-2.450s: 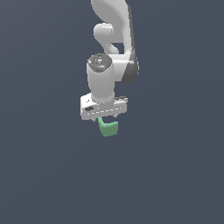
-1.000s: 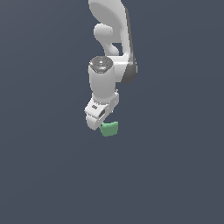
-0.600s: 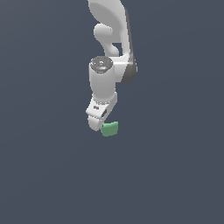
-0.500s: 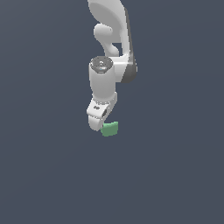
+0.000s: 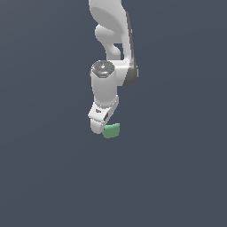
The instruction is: Pick up the object and move it to a goal position.
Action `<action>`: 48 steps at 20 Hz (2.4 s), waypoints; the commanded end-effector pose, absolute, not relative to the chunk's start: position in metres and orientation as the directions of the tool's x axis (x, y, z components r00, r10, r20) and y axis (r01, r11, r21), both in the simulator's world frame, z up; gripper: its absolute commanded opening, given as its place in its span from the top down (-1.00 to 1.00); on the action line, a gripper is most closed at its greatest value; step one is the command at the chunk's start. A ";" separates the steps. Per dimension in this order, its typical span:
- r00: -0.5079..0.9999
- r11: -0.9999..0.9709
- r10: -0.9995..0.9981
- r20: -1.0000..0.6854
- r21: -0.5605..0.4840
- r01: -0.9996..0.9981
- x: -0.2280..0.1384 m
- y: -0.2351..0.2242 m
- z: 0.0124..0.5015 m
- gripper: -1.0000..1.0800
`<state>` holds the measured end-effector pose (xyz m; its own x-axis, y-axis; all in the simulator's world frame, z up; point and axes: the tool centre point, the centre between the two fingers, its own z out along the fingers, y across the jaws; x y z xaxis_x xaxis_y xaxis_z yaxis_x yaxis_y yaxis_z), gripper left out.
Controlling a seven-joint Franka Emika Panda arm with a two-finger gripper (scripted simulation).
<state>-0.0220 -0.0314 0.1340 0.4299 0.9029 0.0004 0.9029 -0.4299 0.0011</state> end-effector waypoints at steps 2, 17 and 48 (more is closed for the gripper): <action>0.428 -0.428 0.904 0.000 0.000 0.904 -0.023 -0.031 0.116 -0.92; 0.427 -0.427 0.904 0.000 0.000 0.904 -0.022 -0.031 0.096 1.00; 0.426 -0.426 0.905 0.001 0.000 0.905 0.038 -0.011 0.256 1.00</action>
<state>0.0337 -0.0121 0.2444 0.4261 0.9047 0.0015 0.9047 -0.4261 0.0007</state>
